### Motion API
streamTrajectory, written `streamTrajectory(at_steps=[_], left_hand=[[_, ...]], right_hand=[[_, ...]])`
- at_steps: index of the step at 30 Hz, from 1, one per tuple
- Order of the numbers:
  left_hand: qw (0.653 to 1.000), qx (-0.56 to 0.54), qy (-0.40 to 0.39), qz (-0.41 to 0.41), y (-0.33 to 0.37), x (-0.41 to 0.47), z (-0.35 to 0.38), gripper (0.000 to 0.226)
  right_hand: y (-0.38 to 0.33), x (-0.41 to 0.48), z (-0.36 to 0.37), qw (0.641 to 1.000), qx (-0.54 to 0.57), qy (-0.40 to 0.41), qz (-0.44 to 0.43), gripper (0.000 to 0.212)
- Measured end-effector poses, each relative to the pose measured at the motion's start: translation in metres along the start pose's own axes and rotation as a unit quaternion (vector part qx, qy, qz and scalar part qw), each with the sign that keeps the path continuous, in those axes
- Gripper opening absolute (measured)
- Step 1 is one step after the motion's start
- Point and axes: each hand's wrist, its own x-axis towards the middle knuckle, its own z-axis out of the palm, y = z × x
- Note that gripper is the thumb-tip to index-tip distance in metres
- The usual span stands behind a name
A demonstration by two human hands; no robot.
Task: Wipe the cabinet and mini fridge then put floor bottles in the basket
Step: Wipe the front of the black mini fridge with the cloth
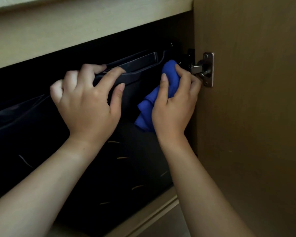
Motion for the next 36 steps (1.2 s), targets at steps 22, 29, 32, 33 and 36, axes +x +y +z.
streamTrajectory(at_steps=[22,29,32,33,36], left_hand=[[0.99,-0.034,-0.083,0.111,-0.026,0.003,-0.024,0.045],[0.99,-0.06,-0.072,0.107,-0.048,-0.005,-0.032,0.042],[0.997,-0.065,-0.037,0.034,-0.036,-0.007,-0.027,0.039],[0.997,-0.064,-0.028,0.023,-0.033,-0.006,-0.026,0.037],[0.998,-0.064,-0.019,0.016,-0.033,-0.005,-0.025,0.036]], right_hand=[[0.006,-0.019,-0.007,0.998,-0.034,-0.047,-0.036,0.038],[0.0,-0.02,-0.002,0.993,-0.04,-0.068,-0.083,0.034],[-0.001,-0.023,-0.001,0.999,-0.003,-0.036,-0.027,0.032],[-0.005,-0.027,0.001,0.999,0.007,-0.035,-0.025,0.031],[-0.014,-0.04,0.005,0.992,-0.012,-0.086,-0.088,0.033]])
